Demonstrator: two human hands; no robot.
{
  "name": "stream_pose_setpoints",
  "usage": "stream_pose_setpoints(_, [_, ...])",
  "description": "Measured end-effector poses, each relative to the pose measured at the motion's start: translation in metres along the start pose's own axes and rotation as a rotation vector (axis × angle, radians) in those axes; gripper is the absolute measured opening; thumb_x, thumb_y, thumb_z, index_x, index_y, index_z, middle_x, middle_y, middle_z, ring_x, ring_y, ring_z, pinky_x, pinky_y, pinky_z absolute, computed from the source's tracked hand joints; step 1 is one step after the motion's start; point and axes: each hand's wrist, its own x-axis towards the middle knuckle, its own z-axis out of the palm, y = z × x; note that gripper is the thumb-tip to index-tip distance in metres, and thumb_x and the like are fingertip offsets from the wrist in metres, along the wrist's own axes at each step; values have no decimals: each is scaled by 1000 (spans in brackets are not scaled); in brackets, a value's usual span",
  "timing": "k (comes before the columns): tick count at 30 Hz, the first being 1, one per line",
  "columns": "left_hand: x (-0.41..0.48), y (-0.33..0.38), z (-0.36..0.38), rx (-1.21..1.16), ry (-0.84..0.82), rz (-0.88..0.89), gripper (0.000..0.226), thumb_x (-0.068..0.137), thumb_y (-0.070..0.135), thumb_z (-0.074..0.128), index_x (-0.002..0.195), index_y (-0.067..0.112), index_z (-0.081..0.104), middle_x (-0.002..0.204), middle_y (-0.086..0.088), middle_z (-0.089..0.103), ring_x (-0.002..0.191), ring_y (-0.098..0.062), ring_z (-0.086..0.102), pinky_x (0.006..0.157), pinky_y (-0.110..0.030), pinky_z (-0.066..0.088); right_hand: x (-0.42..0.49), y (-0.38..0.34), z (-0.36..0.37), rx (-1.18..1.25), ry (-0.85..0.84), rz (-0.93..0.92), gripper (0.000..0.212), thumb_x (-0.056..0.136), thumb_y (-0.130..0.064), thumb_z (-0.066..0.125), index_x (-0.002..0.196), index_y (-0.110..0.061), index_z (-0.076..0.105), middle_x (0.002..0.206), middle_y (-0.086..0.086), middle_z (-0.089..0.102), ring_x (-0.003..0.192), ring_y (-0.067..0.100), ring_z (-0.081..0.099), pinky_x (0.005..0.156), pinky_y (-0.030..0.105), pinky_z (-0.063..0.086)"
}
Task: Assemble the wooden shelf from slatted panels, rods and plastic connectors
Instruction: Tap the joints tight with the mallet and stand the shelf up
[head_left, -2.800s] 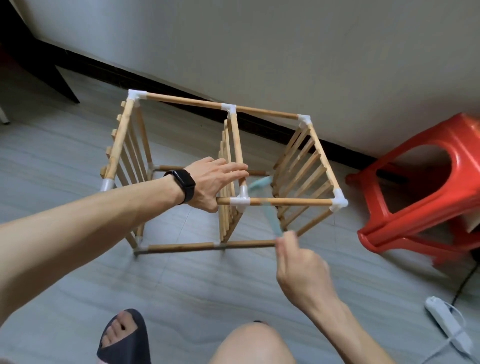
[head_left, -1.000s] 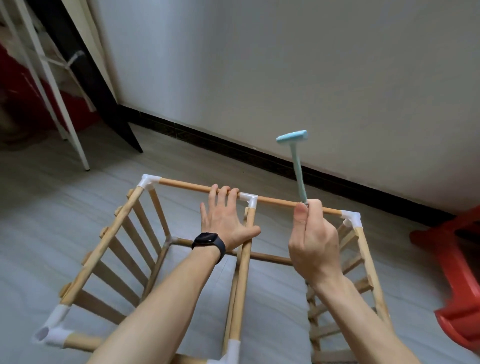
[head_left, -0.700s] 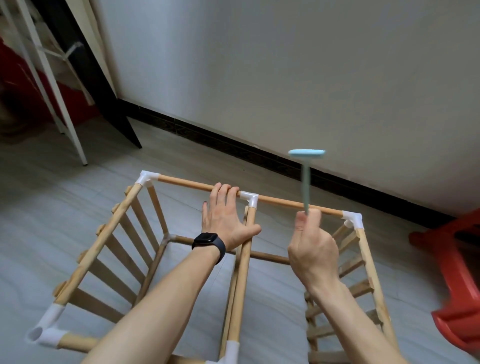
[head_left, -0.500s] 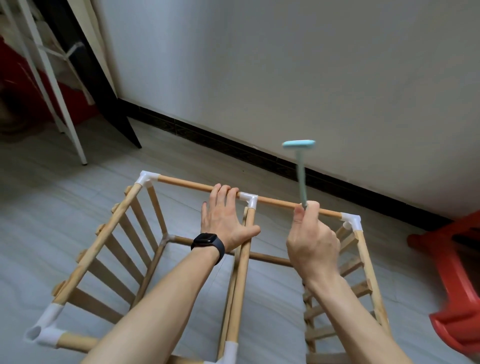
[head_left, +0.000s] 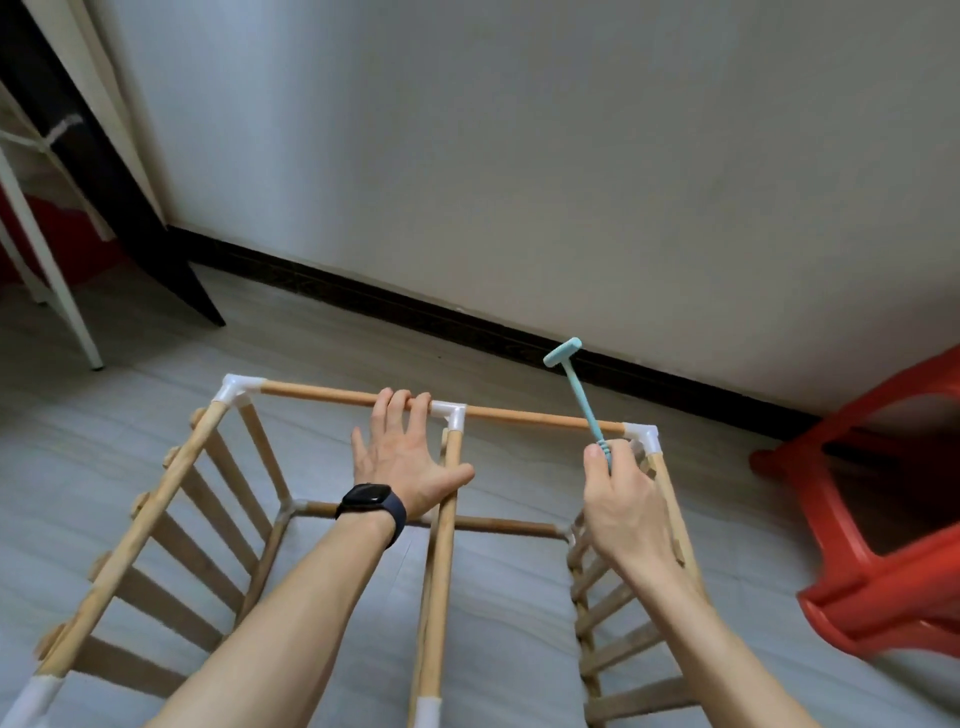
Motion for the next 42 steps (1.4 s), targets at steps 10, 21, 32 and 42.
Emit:
stream_pose_setpoints(10, [-6, 89, -9, 317, -29, 228, 120, 72, 96, 29, 159, 17, 4, 167, -16, 0, 153, -36, -11, 118, -66, -5, -11, 77, -116, -13, 131, 156, 28, 105, -29, 38, 91, -22, 60, 77, 1, 65, 73, 14, 58, 64, 35, 39])
stream_pose_setpoints(21, [-12, 215, 85, 70, -151, 149, 119, 63, 84, 49, 154, 17, 14, 162, -5, 12, 150, -37, -9, 113, -72, 4, -14, 123, -123, -168, 94, -66, 26, 105, -37, 30, 87, -27, 44, 64, -3, 56, 64, 23, 55, 61, 44, 43])
stream_pose_setpoints(32, [-19, 210, 104, -59, 36, 153, 108, 54, 74, 54, 144, 18, 33, 150, -2, 29, 145, -27, 12, 113, -48, 28, -4, 130, -94, -273, -47, -40, 22, 106, -37, 22, 93, -24, 35, 64, -6, 53, 59, 24, 53, 52, 37, 35])
stream_pose_setpoints(42, [-19, 207, 104, -42, 35, 151, 107, 59, 74, 59, 146, 19, 31, 152, -3, 26, 145, -26, 11, 113, -49, 28, -3, 120, -98, -227, 88, -69, 20, 106, -36, 21, 98, -23, 35, 60, -6, 54, 50, 17, 48, 47, 31, 32])
